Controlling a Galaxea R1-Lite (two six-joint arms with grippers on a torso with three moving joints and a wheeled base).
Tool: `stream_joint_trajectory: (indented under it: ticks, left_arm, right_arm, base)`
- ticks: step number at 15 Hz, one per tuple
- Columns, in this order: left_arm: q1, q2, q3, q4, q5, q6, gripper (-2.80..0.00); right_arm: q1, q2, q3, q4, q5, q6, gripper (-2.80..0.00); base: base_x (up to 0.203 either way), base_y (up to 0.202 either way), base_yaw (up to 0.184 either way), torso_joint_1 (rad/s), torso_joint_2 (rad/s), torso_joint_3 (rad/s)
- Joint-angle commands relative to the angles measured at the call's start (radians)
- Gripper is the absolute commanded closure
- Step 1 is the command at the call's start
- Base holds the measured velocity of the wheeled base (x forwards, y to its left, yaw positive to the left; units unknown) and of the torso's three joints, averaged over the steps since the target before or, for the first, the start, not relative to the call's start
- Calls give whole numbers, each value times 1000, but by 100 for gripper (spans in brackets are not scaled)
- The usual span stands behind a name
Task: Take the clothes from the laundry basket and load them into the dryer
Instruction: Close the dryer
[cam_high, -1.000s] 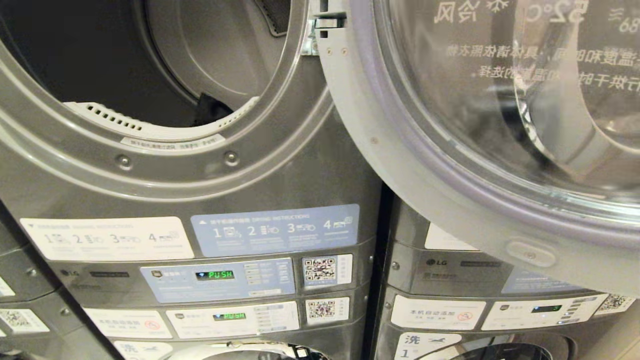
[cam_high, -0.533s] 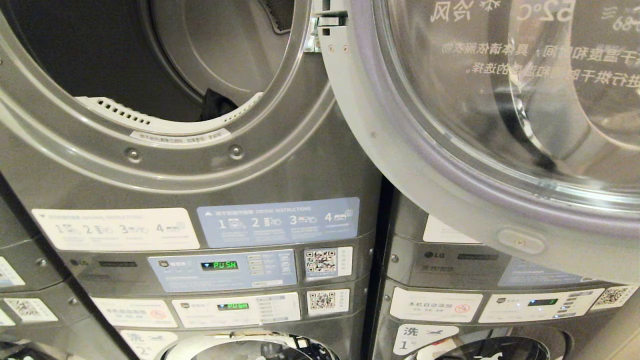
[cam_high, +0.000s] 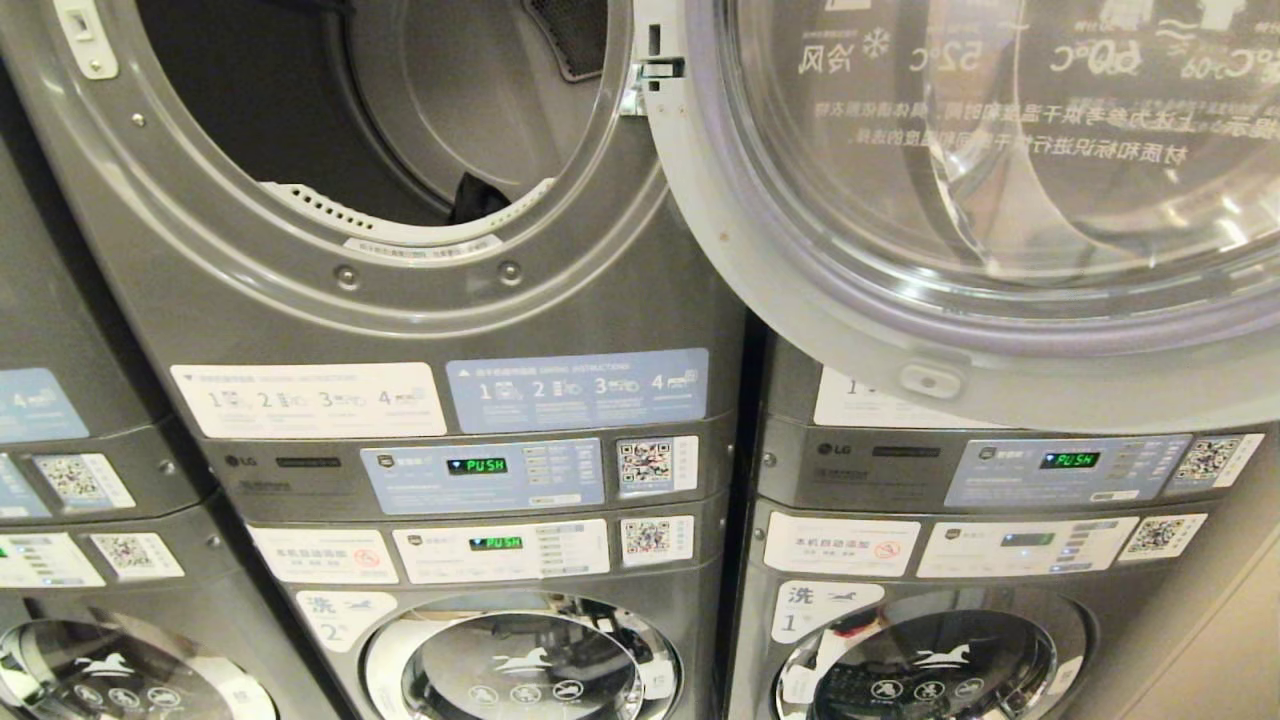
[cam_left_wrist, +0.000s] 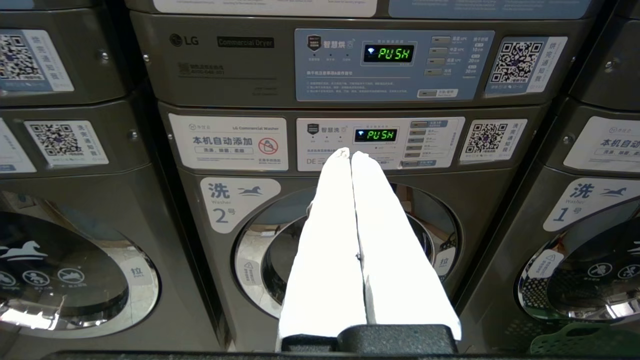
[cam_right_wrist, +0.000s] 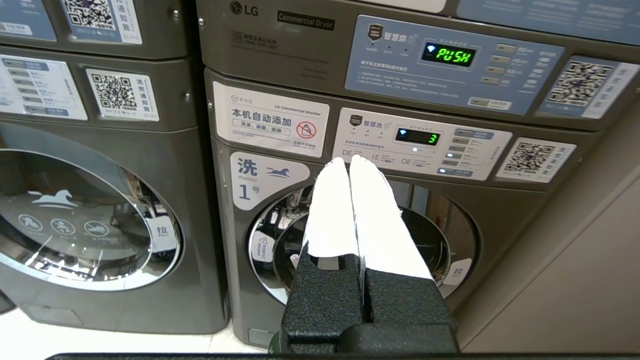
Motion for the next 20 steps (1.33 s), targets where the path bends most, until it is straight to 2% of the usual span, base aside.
stream_joint_trajectory:
  ticks: [1,8,14,16,20]
  left_arm:
    - [-1,0,0,0,-1,-1,0]
    - [0,0,0,0,1,-1,0]
    - [0,-1,0,0,-1,-2,0]
    - [0,0,-1,0,-1,-2,0]
    - [0,0,0,0,-1,-2,0]
  right_arm:
    - [0,2,0,0,1,-1,0]
    - [0,2,2,-1,-1,-17,0]
    - [0,2,2,-1,-1,2,0]
    - [0,1,3,-6,-30,16,0]
    - [0,2,2,-5,-29,7,0]
  base:
    - [0,0,0,0,0,0]
    - [0,0,0,4,1,0]
    - [0,0,0,0,0,0]
    - [0,0,0,0,0,0]
    - [0,0,0,0,0,0]
